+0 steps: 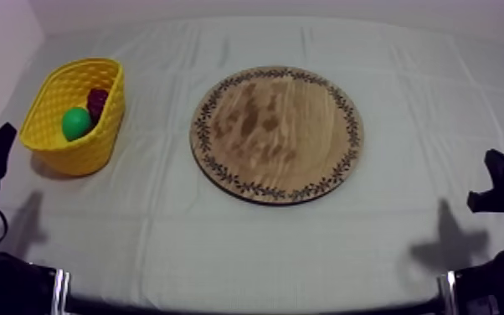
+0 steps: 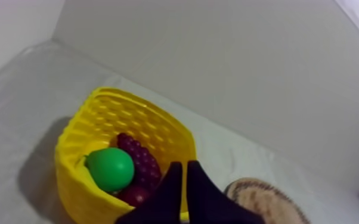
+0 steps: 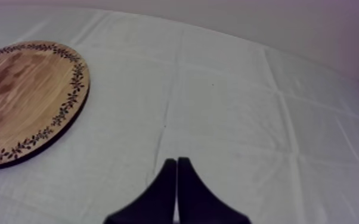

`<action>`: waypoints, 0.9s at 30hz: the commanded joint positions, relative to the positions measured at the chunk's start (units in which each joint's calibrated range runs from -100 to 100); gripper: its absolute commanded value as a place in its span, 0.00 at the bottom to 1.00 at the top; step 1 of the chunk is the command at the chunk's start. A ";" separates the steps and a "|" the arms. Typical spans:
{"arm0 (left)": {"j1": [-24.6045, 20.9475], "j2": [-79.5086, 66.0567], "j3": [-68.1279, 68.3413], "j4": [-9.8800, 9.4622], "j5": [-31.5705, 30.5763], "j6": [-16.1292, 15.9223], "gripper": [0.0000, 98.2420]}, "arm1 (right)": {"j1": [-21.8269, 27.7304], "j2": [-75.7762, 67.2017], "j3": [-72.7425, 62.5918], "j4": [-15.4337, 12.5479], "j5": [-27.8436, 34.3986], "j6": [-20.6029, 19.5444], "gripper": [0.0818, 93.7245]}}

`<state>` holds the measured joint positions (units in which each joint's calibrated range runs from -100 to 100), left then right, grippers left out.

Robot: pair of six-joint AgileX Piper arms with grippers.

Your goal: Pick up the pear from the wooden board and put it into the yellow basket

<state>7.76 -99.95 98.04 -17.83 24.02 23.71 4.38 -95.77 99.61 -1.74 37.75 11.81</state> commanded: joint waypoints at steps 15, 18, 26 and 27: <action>-3.69 -0.05 -1.25 5.53 11.99 -15.19 0.00 | -0.01 0.01 0.05 0.01 -0.01 0.03 0.00; -4.34 -0.05 -1.27 5.40 12.13 -14.30 0.00 | -0.01 0.01 0.05 0.01 -0.01 0.03 0.00; -5.02 -0.05 -1.44 4.97 12.20 -11.06 0.00 | -0.01 0.01 0.05 0.01 -0.01 0.03 0.00; -5.01 -0.05 -1.46 4.94 12.22 -10.86 0.00 | -0.01 0.01 0.05 0.01 -0.01 0.03 0.00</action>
<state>2.73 -100.00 96.61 -12.84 36.24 12.41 4.38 -95.77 99.61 -1.74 37.74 11.81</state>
